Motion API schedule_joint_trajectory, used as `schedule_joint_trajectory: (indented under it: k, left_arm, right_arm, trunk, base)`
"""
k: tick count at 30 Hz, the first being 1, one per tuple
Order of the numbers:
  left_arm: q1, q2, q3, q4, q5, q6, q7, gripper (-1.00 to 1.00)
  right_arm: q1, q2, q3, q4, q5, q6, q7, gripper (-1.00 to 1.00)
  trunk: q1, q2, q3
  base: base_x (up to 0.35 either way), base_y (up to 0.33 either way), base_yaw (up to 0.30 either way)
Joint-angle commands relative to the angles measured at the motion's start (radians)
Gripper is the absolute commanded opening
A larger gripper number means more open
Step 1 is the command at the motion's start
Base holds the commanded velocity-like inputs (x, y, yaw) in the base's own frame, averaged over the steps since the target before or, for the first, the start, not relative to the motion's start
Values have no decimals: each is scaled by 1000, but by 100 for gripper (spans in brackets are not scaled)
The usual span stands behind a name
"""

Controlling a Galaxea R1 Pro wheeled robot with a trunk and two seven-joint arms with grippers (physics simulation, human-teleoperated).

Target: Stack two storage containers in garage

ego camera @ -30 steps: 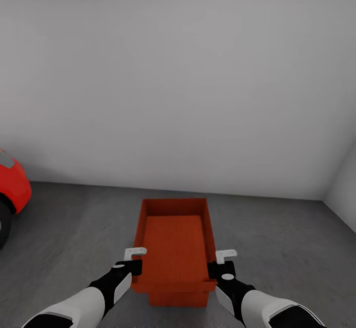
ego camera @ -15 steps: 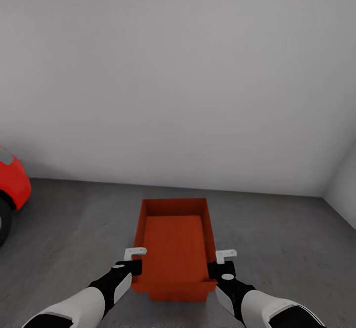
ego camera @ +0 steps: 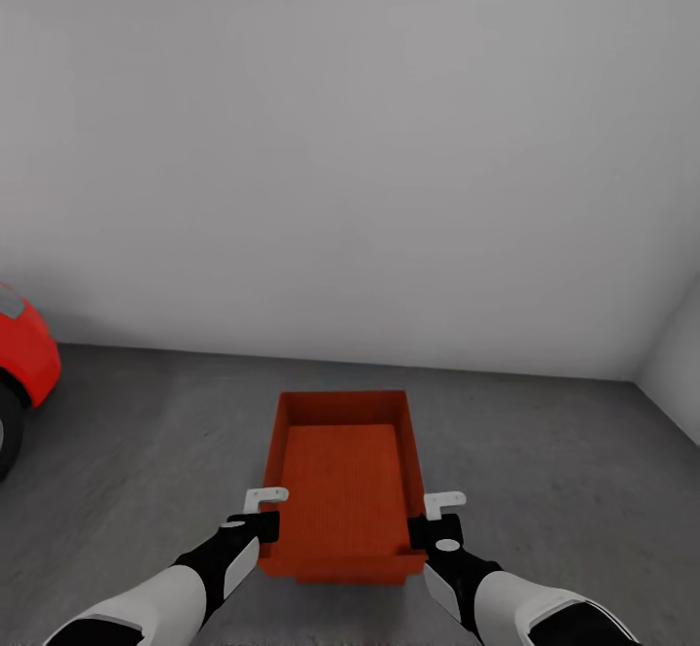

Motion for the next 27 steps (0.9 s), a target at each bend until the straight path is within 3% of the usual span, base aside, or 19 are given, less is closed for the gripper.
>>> schedule_joint_trajectory:
  k: [1,27]
  left_arm:
    - [-1,87,59,-6,-9,-12,12,-100]
    - [-1,87,59,-6,-9,-12,12,-100]
  right_arm:
    - [0,0,-45,1,-2,0,3,-100]
    - [0,0,-45,1,-1,0,3,-100]
  trunk:
    - [0,-1,-3]
    - [0,-1,-45]
  base:
    - [0,0,0]
    - [0,0,0]
